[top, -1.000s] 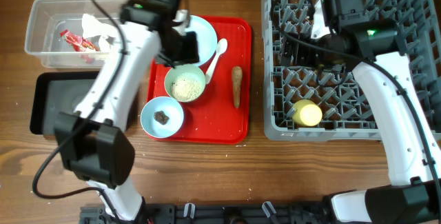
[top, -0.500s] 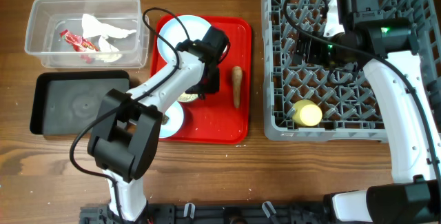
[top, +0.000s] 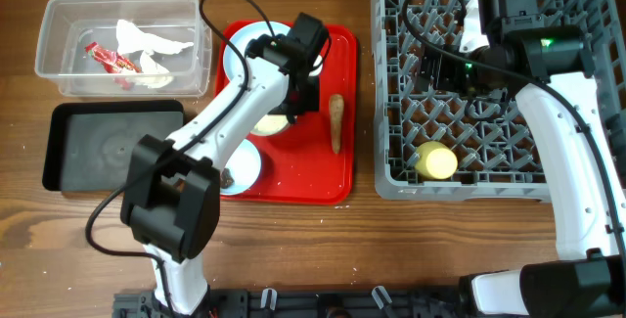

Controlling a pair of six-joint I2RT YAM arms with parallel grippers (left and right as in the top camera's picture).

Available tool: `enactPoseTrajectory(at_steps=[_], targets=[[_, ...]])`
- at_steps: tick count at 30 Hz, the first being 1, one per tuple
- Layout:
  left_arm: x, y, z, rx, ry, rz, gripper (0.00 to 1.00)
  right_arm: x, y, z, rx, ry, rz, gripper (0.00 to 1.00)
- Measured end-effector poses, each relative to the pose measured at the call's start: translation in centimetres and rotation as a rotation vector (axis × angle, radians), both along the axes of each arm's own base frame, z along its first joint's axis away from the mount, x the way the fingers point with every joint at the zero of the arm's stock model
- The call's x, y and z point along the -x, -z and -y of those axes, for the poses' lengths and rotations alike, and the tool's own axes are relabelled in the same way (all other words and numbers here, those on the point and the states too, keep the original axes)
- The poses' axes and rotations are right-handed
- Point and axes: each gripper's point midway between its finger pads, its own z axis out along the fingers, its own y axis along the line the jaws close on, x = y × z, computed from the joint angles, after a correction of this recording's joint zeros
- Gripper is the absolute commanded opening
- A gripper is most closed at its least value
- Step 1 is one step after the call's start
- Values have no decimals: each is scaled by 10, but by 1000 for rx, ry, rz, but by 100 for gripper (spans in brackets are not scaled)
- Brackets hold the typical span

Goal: Sort waste into correct bins and load items into the dishwasher rack
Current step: 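Grasp the green rice bowl with the left gripper and lift it over the black tray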

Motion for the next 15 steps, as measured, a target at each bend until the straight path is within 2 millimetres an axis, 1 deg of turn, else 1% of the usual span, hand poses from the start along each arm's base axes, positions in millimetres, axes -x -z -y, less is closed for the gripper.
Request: enactPoseTrajectory(at_steps=[1,3,4,5,6,7,8,9,11,12,13,14,15], targets=[[-2,-9,1,9,0,14,4,0,0,0,0,0,0,98],[3,-24,-6,20,-28,-13,4,0,0,0,1,0,0,98],[5,-32,-15,35,-57,-25,4,0,0,0,1,1,0,98],[5,-42,-28,65,-100,-39,4,0,0,0,2,0,1,98],[4,-55,-53,105,-170,-49,4,0,0,1,3,1,1,98],[0,-73,-91,158,-272,-48,4,0,0,1,4,2,0,98],[-1,-81,-119,194,-332,-54,4,0,0,1,4,2,1,98],[0,-85,-147,232,-386,-70,4,0,0,1,4,2,0,98],[1,-84,-178,290,-436,-94,4,0,0,1,4,2,0,98],[0,-82,-198,341,-463,-93,4,0,0,1,4,2,0,98],[-2,-79,-214,383,-483,-89,4,0,0,1,4,2,0,97],[-2,-77,-224,416,-493,-86,4,0,0,1,4,2,1,98],[-1,-72,-235,500,-501,-82,4,0,0,1,4,2,0,98]])
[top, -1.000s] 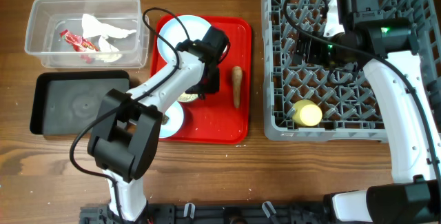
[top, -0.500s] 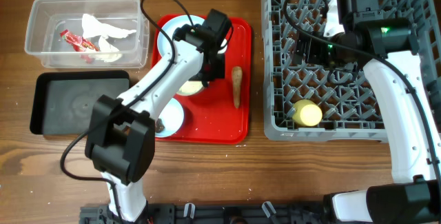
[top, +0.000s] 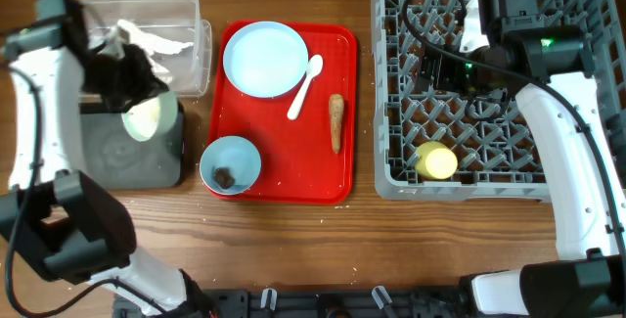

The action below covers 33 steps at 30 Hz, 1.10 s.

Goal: Sort waste into correct bins and load items into the dishwasher rack
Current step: 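Grasp the green rice bowl with the left gripper and lift it over the black tray, then tip the green bowl with the left gripper to pour rice onto the black tray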

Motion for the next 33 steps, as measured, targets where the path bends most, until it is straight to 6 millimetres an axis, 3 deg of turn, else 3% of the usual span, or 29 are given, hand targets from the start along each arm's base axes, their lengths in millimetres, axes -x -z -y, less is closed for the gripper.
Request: enactPoseTrajectory(at_steps=[2,8,11,13,18,26,33], targets=[[7,18,-24,139,-50,12,4,0,0,0,0,0,0,98],[26,42,-63,490,-184,120,4,0,0,-1,-4,-2,0,98],[22,27,-75,666,-271,215,4,0,0,-1,-4,-2,-1,98],[21,7,-82,787,-333,277,4,0,0,-1,-4,-2,-1,98],[29,-24,-90,989,-483,262,4,1,0,-1,-3,-2,-4,97],[38,-34,-89,1080,-571,172,4,6,2,0,-1,-2,-26,98],[38,-33,-89,1065,-555,194,4,6,2,0,0,-2,-28,98]])
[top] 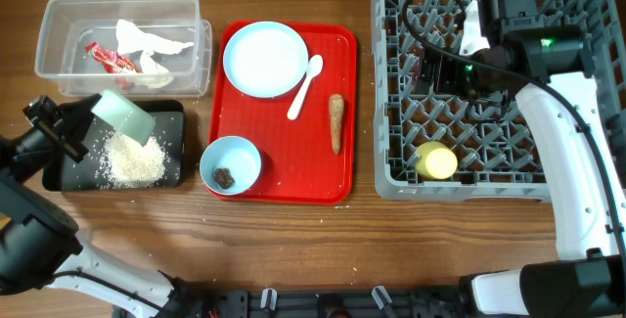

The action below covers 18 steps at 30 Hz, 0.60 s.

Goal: Sort waste into correct bins and load items into the dishwasher rack
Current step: 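Tip the green bowl with the left gripper to pour rice onto the black tray, then set the empty green bowl back on the red tray with the left gripper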

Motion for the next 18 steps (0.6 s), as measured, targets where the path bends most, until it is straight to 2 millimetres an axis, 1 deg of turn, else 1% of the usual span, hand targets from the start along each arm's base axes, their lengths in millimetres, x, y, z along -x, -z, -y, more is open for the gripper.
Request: enactPoseTrajectory(at_steps=[1,3,4,6,8,11,16,18], targets=[[0,0,1,-25,6,26,4,0,0,0,0,0,2,98],[-5,11,-5,-165,28,115,4,-2,-1,0,-1,-1,9,98],[-5,14,-5,-183,36,113,4,-2,-1,0,2,-9,12,98],[0,13,4,-133,58,46,4,-3,-1,-1,6,-22,17,98],[-1,10,15,-117,89,39,4,-4,-2,-1,7,-25,25,98],[-11,16,35,-210,181,95,4,-6,-2,-1,12,-42,33,98],[-6,14,41,-193,206,51,4,-6,-2,-1,15,-49,35,98],[-5,9,47,-192,228,47,4,-6,-3,-1,15,-49,38,99]])
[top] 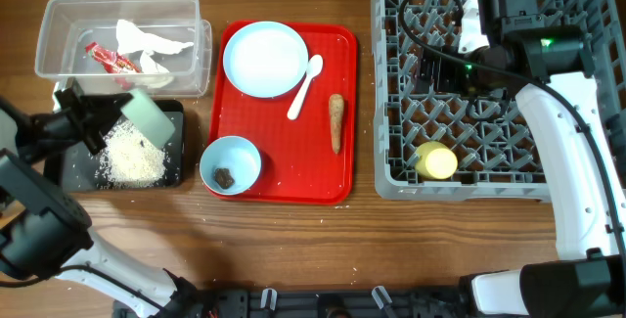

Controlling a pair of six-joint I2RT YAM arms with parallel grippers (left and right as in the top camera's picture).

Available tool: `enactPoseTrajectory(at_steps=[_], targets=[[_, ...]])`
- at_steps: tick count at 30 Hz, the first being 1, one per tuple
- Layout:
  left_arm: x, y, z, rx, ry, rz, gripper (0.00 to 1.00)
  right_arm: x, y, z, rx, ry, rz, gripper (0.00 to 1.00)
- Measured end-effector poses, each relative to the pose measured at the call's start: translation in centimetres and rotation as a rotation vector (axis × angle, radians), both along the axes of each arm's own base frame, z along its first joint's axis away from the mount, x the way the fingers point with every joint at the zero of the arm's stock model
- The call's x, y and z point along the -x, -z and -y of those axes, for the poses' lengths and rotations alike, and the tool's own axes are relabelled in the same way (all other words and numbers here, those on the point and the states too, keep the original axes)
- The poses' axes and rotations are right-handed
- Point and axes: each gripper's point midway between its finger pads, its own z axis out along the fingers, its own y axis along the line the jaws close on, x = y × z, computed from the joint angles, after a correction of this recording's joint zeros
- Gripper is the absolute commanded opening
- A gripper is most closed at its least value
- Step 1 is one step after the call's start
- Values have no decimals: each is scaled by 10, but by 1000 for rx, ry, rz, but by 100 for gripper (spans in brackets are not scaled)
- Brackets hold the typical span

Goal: Sort waste into correct bins and load items into the dishwasher rack
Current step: 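Set the empty green bowl back on the red tray with the left gripper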

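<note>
My left gripper point(115, 122) is shut on a pale green bowl point(152, 120), held tilted over the black tray point(76, 169). A heap of white rice point(132, 159) lies in that tray. On the red tray point(293, 176) are a white plate point(264, 59), a white spoon point(305, 83), a brown stick-like scrap point(335, 122) and a blue bowl point(231, 164) with a dark bit inside. My right gripper point(435, 68) hangs over the grey dishwasher rack point(391, 176); its fingers are too dark to read. A yellow cup point(436, 161) lies in the rack.
A clear plastic bin point(59, 10) at the back left holds crumpled white paper and a red wrapper. It stands right behind the black tray. The right arm's cable loops over the rack's back half.
The left gripper and the tilted green bowl have shifted a little to the right over the black tray. The rice heap, the red tray's items and the right arm are unchanged.
The left gripper was first on the red tray at a bowl with pale contents. Then it held that bowl over the black tray, which was bare. Later rice lay in the black tray under the tilted bowl, as it does now. The right arm never moved.
</note>
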Motion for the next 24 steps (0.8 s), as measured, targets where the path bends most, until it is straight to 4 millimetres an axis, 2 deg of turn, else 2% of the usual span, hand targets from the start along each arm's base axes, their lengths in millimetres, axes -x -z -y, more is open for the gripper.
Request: enactPoseTrajectory(at_steps=[2,4,6,7,9,10,11,15,16,21,23,24], targets=[[-6,-18,23,-79,91,64,4,-1,0,0,0,-1,4,98],[-14,-42,61,-202,230,172,4,-1,0,0,1,-3,5,99],[-22,-52,119,-400,435,305,4,-1,0,0,1,-3,4,99],[-26,-46,139,-466,496,314,4,-1,0,0,1,-3,4,99],[-35,-18,188,-679,620,274,4,-1,0,0,1,-3,4,99],[-30,0,228,-814,699,231,4,-1,0,0,1,-3,5,98],[-23,11,251,-927,734,198,4,-1,0,0,1,-3,3,98],[5,31,304,-1265,772,172,4,1,0,0,2,-3,-4,98],[11,35,311,-1320,770,176,4,1,0,0,2,-3,-4,99],[28,98,326,-1468,859,81,7,1,0,0,2,-3,-4,99],[19,120,335,-1482,858,90,6,1,0,0,2,-3,-4,98],[13,124,337,-1486,844,99,14,1,0,0,2,-3,-4,99]])
